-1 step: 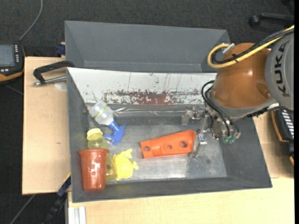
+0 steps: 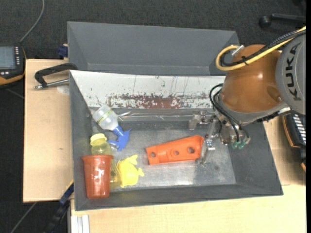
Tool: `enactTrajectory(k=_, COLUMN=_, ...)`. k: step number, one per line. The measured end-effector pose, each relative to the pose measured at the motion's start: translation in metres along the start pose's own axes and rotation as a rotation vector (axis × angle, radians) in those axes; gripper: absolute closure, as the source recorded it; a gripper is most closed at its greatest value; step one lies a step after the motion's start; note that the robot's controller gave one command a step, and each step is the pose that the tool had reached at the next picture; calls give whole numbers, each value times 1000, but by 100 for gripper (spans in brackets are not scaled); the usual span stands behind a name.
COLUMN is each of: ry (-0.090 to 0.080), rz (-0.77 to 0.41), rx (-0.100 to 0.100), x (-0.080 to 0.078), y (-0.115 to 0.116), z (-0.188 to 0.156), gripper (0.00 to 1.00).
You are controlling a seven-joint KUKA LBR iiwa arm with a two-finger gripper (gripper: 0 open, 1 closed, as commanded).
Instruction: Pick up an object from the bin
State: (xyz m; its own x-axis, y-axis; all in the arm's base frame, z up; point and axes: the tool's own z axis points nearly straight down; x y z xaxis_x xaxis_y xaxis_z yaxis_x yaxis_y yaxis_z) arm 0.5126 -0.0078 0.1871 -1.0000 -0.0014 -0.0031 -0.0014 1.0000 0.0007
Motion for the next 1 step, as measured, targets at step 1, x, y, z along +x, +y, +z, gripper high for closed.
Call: enactTrajectory(k=1, ry=-8, rz=-35, rx=0, x=-18, y=18, z=53, gripper=0)
